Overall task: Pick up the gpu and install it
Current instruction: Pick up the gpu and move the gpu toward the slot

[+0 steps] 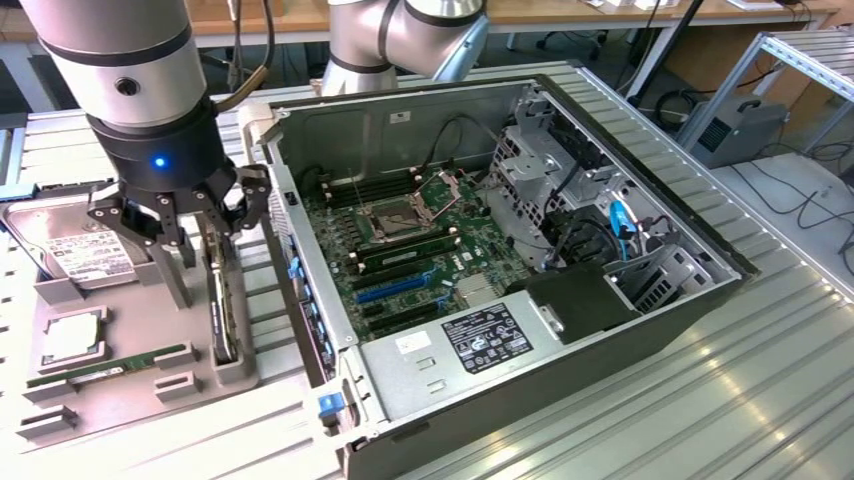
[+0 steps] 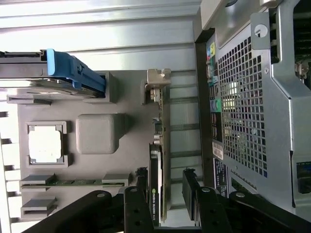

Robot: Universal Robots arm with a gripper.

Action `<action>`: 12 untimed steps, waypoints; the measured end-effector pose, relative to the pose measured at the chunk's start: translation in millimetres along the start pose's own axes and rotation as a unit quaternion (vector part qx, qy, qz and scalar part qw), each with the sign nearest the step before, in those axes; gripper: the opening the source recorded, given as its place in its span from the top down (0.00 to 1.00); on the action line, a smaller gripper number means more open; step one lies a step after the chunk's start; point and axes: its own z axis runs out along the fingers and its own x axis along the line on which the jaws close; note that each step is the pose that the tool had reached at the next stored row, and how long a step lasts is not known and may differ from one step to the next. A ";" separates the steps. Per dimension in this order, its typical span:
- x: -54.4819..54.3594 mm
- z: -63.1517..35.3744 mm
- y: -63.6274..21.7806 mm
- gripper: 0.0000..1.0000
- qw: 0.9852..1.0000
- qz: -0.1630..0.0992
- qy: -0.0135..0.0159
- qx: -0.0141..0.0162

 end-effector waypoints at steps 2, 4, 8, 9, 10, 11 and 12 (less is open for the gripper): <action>0.2 1.0 0.0 0.58 1.000 0.000 0.000 0.000; 0.3 2.2 0.0 0.58 1.000 0.000 0.000 0.000; 0.4 5.8 -0.1 0.58 1.000 0.000 0.000 0.000; 0.4 6.9 -0.1 0.58 1.000 0.000 0.000 0.000; 0.5 8.1 -0.2 0.58 1.000 0.000 0.000 0.000; 0.6 9.0 -0.2 0.58 1.000 0.000 0.000 0.000; 0.8 11.0 -0.3 0.58 1.000 0.000 0.000 0.000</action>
